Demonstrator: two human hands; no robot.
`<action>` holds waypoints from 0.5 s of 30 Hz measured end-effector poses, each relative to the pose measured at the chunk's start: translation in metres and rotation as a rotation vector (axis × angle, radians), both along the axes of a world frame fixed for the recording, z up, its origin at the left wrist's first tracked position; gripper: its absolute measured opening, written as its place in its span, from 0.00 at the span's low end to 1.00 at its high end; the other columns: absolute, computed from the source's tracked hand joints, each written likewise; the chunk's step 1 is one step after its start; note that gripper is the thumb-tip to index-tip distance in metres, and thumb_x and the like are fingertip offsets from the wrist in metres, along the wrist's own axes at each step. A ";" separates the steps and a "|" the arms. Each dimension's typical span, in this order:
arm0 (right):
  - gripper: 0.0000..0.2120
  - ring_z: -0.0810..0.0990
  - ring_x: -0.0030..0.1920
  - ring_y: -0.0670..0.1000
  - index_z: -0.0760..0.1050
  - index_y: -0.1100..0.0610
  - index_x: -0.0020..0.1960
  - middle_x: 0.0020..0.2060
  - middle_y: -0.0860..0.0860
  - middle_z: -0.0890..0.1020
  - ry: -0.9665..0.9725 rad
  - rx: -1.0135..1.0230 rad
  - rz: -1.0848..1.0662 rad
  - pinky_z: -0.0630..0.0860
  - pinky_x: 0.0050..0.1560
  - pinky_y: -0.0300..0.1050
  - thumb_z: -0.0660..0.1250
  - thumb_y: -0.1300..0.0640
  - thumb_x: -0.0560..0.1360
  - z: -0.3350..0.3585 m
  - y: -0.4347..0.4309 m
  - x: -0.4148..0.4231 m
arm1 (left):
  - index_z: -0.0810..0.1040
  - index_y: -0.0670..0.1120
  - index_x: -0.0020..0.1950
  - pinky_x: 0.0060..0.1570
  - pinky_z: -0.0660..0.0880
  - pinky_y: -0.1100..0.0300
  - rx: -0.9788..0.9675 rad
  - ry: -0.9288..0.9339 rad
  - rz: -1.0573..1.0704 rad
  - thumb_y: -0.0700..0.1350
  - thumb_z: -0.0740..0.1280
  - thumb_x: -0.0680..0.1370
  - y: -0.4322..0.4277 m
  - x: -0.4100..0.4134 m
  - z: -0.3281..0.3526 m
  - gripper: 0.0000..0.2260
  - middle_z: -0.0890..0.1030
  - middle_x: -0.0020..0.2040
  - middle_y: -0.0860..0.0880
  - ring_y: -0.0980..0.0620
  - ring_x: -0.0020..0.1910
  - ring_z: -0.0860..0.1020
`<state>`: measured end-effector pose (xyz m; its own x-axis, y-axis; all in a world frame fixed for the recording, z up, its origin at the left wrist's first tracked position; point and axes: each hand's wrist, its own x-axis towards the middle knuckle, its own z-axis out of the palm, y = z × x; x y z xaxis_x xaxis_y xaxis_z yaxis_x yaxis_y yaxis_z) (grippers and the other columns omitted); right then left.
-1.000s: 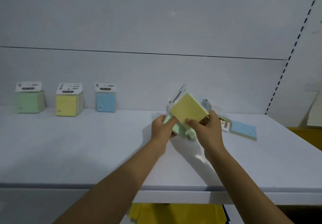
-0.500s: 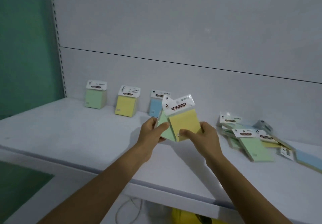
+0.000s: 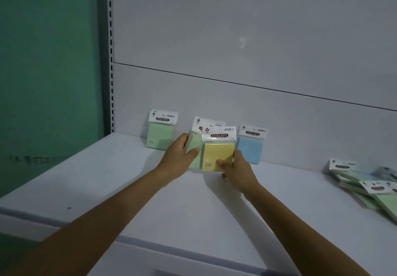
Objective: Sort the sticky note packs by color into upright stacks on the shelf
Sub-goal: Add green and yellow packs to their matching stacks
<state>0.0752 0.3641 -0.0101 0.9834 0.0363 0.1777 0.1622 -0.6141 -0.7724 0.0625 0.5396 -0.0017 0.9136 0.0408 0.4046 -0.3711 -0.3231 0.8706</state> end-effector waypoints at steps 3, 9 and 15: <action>0.07 0.79 0.49 0.61 0.63 0.57 0.53 0.51 0.57 0.79 -0.082 -0.125 -0.131 0.73 0.54 0.56 0.57 0.55 0.79 -0.008 0.026 0.013 | 0.71 0.44 0.50 0.46 0.72 0.53 0.238 -0.072 0.039 0.41 0.64 0.77 0.041 0.014 -0.006 0.04 0.77 0.46 0.47 0.45 0.47 0.75; 0.02 0.77 0.48 0.60 0.62 0.54 0.50 0.41 0.53 0.75 -0.077 -0.165 -0.302 0.68 0.50 0.51 0.56 0.56 0.79 -0.017 0.048 0.028 | 0.70 0.40 0.47 0.51 0.74 0.46 0.256 0.011 0.091 0.44 0.66 0.76 0.090 0.041 -0.012 0.08 0.79 0.49 0.42 0.42 0.49 0.77; 0.14 0.77 0.53 0.58 0.69 0.59 0.59 0.55 0.58 0.77 -0.054 -0.039 -0.403 0.74 0.52 0.54 0.61 0.54 0.77 -0.011 0.053 0.038 | 0.70 0.45 0.40 0.39 0.70 0.54 0.383 -0.010 0.163 0.49 0.69 0.74 0.109 0.059 -0.019 0.11 0.75 0.39 0.47 0.45 0.39 0.74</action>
